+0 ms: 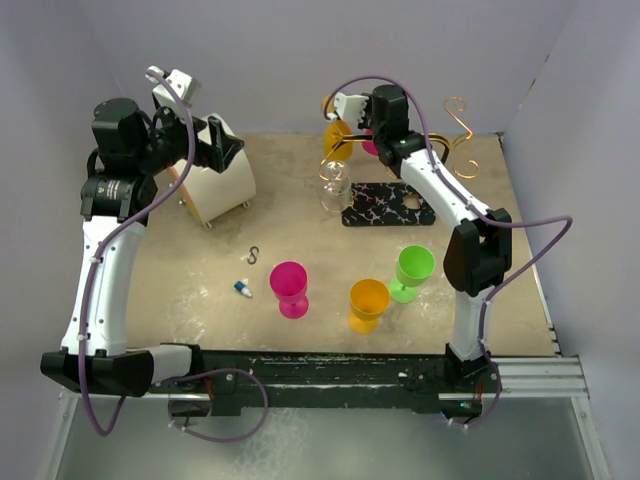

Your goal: Place the wine glass upside down on the wine glass rack

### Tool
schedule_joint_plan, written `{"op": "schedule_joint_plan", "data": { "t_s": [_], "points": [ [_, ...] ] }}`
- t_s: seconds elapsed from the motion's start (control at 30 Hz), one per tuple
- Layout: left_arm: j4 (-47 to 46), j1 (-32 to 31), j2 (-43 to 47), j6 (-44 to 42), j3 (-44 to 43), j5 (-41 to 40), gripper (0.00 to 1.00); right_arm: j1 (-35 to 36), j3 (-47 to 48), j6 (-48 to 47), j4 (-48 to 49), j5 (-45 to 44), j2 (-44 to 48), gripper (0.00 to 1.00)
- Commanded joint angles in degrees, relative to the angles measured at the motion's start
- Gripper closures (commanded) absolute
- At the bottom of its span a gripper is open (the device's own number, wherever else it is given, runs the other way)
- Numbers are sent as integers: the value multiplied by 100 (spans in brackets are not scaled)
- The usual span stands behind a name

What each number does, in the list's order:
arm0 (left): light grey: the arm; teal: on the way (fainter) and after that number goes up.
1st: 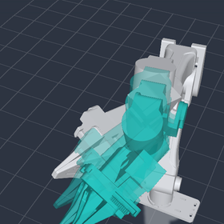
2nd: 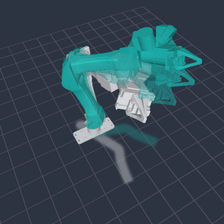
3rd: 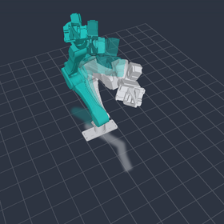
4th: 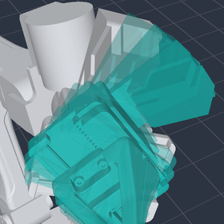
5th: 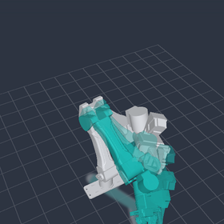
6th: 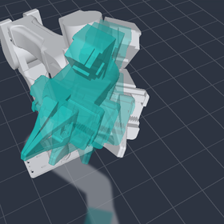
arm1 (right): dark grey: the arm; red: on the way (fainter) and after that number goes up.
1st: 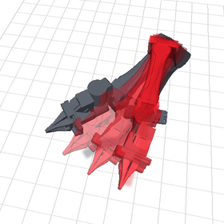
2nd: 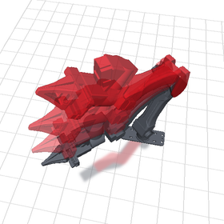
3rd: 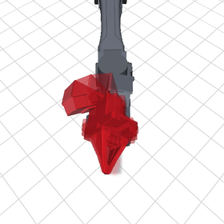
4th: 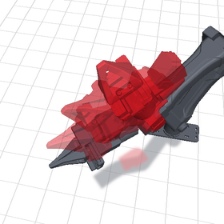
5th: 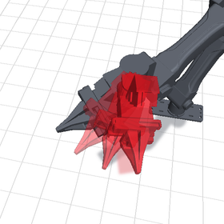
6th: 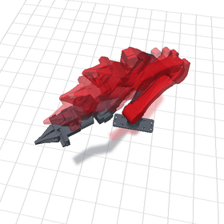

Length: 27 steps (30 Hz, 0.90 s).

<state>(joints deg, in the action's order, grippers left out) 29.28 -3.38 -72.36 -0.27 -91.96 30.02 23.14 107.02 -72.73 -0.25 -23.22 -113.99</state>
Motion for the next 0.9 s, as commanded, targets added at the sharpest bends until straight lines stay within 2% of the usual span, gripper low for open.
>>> {"op": "schedule_joint_plan", "data": {
  "t_s": [0.0,0.63,0.87],
  "points": [
    [-220,43,-24,-57,-170,37,1,-16,262,-95,113,-114,172,100],
    [-247,48,152,-12,-40,77,1,-257,54,295,-300,-203,558,100],
    [-278,48,213,-2,9,111,1,-266,-164,435,-343,-222,689,94]
  ]
}}
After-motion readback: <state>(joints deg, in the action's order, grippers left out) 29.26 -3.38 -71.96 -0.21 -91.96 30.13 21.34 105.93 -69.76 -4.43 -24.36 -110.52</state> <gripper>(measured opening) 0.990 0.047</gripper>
